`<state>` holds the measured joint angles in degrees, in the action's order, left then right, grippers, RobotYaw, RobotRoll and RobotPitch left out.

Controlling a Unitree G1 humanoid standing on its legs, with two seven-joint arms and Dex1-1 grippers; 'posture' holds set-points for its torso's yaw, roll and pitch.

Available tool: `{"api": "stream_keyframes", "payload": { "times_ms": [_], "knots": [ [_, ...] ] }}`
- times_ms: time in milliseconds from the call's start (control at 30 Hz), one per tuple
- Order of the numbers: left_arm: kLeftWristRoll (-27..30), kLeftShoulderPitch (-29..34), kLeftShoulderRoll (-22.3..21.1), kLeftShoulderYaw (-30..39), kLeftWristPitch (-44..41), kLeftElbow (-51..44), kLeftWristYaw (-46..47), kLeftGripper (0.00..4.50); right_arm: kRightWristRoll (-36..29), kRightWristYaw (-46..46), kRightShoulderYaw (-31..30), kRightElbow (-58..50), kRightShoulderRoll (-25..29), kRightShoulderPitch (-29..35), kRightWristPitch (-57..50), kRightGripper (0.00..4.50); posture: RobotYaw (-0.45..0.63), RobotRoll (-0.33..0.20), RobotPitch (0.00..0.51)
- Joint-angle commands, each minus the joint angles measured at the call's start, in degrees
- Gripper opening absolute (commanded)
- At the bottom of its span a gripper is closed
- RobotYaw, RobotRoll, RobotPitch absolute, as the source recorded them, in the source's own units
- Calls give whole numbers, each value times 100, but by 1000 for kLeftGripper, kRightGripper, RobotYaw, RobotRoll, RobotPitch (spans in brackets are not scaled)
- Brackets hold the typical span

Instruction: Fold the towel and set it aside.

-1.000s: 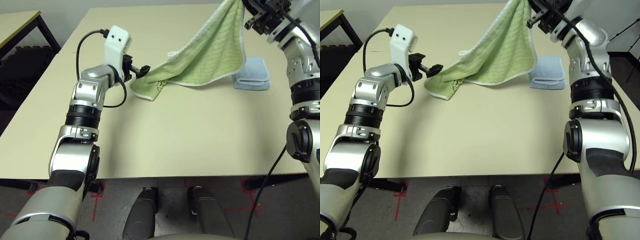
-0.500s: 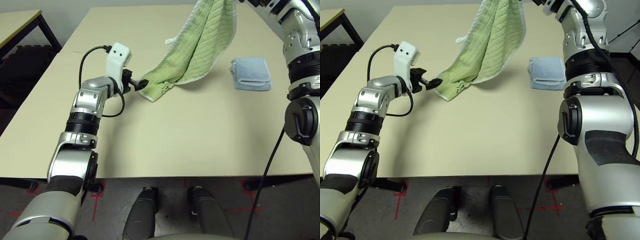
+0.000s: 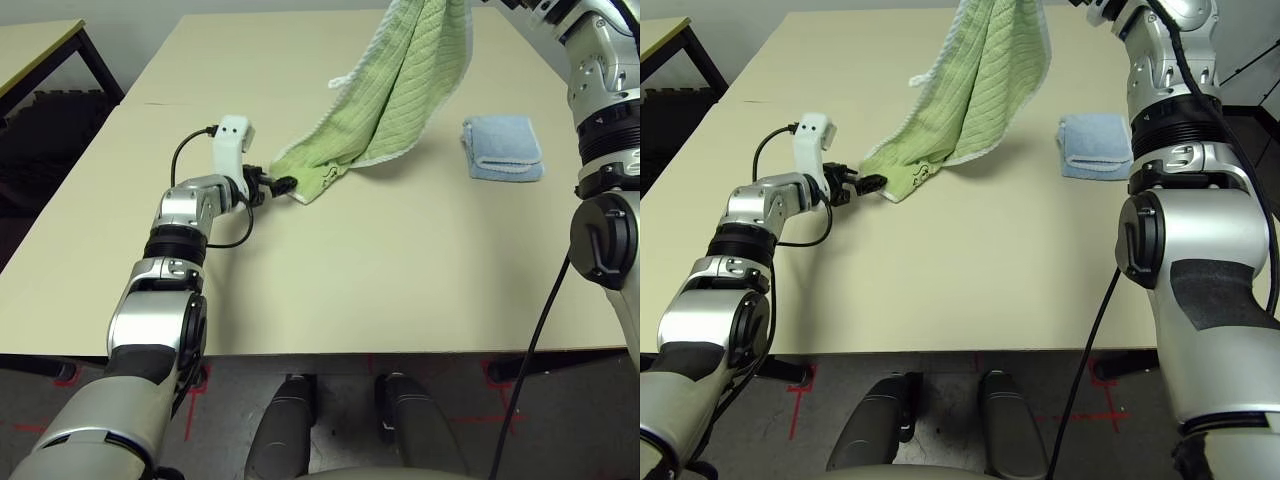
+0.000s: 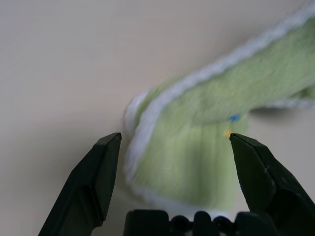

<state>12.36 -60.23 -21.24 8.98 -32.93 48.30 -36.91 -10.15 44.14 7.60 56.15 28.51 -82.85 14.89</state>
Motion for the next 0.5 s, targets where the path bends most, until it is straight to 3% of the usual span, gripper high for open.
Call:
{"api": "stream_keyframes", "payload": {
  "times_ms": [33, 233, 500],
  "knots": [
    [115, -13, -37, 28, -230, 79, -132, 4500, -34, 24, 62, -133, 21, 21, 12, 70, 72, 0, 120],
    [96, 11, -176, -100, -630, 115, -321, 4500, -31, 9, 63, -106, 11, -19, 21, 70, 71, 0, 116],
    [-139, -38, -337, -133, -332, 574, 56, 4500, -48, 19, 70, -152, 11, -23, 4, 70, 68, 0, 118]
  ]
}}
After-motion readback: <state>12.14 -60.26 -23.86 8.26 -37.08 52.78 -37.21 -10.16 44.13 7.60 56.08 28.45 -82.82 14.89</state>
